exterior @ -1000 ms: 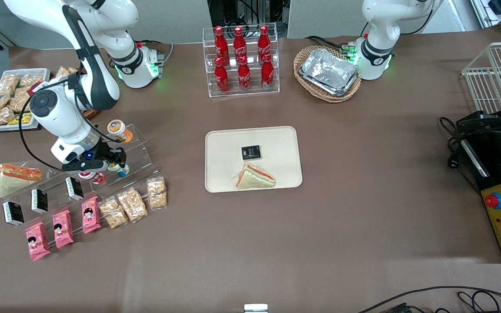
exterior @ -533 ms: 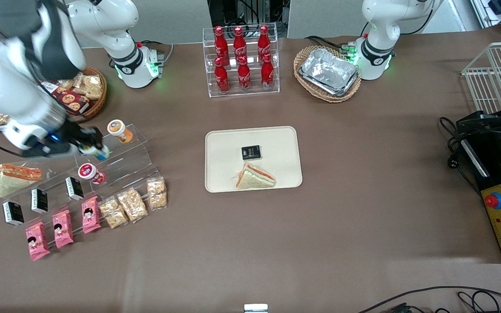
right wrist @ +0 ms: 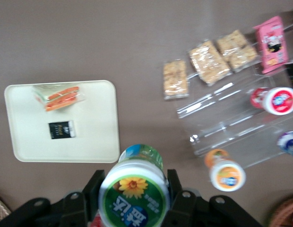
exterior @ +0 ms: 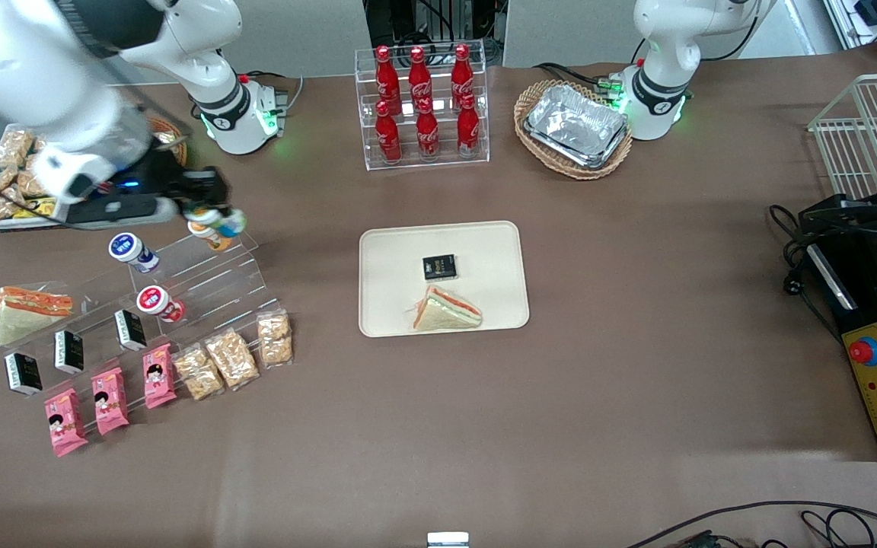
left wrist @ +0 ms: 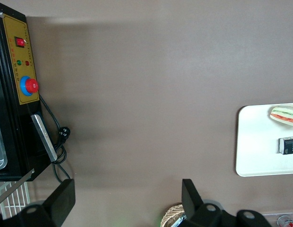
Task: Place green gum on tray
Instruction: 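Lift the gum bottle off the stand and carry it toward the tray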
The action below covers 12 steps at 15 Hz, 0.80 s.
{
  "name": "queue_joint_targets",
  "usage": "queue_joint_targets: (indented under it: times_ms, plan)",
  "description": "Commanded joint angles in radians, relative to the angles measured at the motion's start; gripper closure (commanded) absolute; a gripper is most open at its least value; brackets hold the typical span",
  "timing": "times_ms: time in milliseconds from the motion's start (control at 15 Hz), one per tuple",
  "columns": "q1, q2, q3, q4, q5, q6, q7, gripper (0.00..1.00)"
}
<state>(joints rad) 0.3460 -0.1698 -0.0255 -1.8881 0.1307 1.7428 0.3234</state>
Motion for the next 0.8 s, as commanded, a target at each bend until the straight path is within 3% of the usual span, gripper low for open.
queue_joint_targets:
  times_ms: [0,200,400,733]
  plan:
    - [0.141,0.104,-0.013,0.02,0.007,0.104,0.175,1.0]
    - [0.246,0.194,-0.013,-0.017,-0.014,0.26,0.281,1.0]
    - [0.323,0.263,-0.013,-0.104,-0.088,0.416,0.359,1.0]
    - [0.418,0.291,-0.014,-0.265,-0.089,0.607,0.424,1.0]
